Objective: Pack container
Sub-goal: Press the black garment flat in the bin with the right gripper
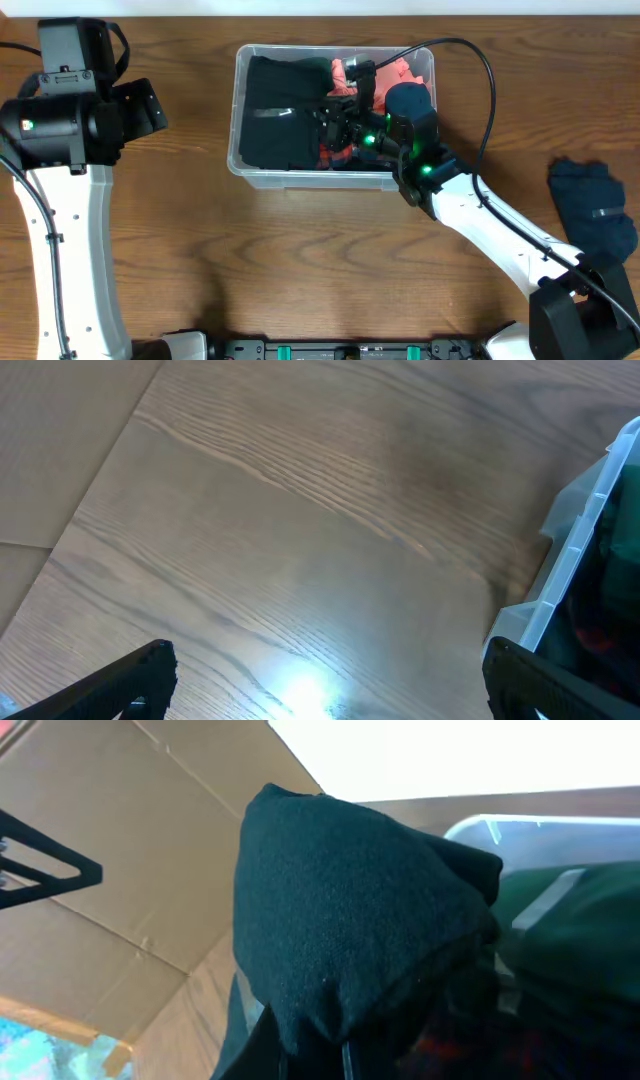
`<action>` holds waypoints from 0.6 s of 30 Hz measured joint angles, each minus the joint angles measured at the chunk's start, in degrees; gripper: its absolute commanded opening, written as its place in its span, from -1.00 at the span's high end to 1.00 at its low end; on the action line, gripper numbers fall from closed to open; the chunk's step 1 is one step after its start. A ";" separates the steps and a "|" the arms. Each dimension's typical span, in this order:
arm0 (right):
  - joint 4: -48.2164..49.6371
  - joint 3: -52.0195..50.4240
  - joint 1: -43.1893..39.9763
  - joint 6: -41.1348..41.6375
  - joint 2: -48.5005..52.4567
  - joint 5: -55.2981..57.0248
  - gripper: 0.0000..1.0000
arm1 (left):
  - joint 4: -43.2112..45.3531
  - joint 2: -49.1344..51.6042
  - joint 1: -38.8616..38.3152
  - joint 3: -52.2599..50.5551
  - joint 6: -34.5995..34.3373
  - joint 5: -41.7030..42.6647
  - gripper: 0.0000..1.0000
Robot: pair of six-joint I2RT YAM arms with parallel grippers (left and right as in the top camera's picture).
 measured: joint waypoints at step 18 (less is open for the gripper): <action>2.82 0.13 1.64 0.26 8.83 0.66 -0.59 | 0.00 0.00 0.00 0.00 0.00 0.00 -0.96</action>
